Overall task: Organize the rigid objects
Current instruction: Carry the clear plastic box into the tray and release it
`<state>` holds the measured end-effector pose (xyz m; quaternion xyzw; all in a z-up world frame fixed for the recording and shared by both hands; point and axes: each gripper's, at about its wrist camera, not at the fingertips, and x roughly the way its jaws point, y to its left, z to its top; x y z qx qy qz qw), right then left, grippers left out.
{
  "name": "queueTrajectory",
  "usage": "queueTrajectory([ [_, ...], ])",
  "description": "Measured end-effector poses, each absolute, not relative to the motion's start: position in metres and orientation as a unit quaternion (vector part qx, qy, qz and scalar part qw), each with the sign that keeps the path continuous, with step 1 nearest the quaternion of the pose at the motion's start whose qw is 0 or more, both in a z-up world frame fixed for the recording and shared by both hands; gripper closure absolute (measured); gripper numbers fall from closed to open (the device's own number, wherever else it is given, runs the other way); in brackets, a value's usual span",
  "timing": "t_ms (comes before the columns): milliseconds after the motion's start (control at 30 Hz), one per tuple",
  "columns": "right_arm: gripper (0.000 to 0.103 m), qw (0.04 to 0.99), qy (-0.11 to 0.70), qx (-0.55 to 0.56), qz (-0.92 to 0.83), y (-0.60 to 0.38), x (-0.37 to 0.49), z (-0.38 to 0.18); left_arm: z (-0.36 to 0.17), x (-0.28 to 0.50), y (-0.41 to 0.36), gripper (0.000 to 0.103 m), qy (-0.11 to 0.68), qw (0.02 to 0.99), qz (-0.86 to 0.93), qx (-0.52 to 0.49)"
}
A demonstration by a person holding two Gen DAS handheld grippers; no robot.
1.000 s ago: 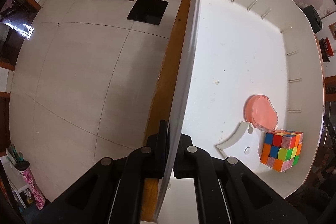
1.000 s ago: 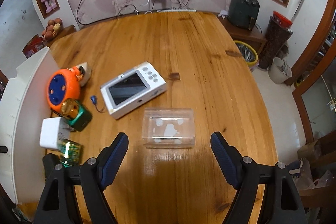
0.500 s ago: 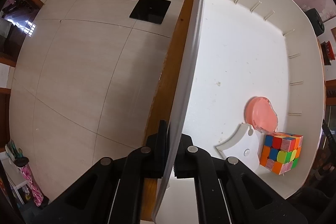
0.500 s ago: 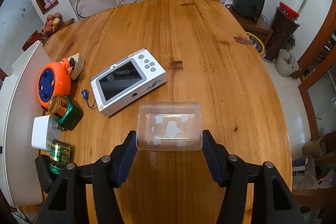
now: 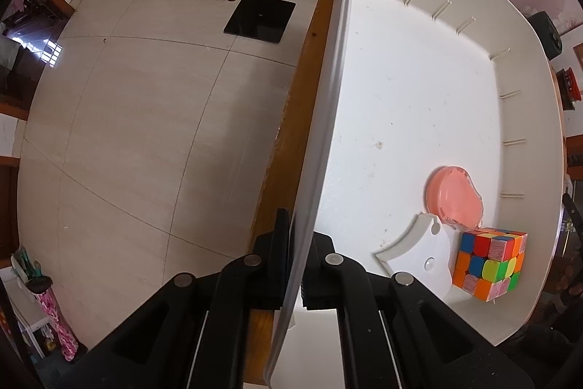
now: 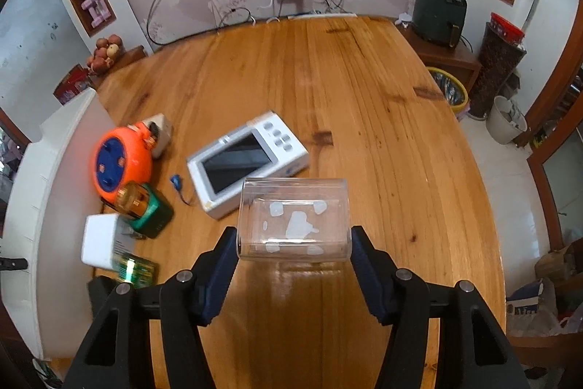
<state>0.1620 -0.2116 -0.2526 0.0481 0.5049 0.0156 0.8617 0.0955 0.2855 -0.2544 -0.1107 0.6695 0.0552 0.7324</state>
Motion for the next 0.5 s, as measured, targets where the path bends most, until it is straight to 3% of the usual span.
queueTrajectory([
  [500, 0.042, 0.890, 0.442, 0.029, 0.106, -0.148, 0.154, -0.190, -0.255, 0.099, 0.280, 0.099, 0.670, 0.734, 0.046, -0.099],
])
